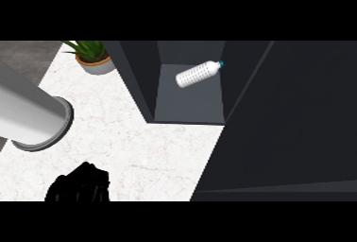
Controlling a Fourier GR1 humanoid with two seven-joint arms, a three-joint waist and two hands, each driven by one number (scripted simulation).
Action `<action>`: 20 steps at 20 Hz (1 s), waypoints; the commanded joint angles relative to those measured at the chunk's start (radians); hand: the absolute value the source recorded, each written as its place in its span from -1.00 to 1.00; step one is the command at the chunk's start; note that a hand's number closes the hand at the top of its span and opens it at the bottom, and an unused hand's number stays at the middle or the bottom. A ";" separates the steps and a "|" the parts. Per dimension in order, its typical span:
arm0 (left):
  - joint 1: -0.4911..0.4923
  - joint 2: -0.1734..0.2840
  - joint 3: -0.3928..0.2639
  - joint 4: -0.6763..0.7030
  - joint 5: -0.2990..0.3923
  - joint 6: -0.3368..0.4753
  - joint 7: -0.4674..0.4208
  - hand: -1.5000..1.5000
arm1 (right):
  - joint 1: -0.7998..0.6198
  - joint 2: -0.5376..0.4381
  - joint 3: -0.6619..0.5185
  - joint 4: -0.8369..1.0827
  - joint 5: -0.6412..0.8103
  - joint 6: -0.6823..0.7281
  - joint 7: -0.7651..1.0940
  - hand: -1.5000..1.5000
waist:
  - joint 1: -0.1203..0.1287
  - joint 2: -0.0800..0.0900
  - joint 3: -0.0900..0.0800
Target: Pick up the bottled water, place it into the cabinet and close the cabinet
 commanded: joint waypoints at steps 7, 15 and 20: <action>0.280 0.087 0.019 -0.159 0.008 -0.087 -0.113 1.00 | -0.306 0.290 0.049 0.044 0.085 -0.023 0.253 1.00 | -0.002 0.003 -0.002; 0.485 0.185 0.159 -0.233 0.102 -0.236 -0.180 1.00 | -0.593 0.525 -0.183 0.296 0.037 -0.045 0.394 1.00 | 0.008 0.007 0.000; 0.499 0.209 0.265 -0.211 0.187 -0.309 -0.176 1.00 | -0.719 0.529 -0.301 0.457 -0.061 -0.023 0.355 1.00 | -0.005 0.010 0.001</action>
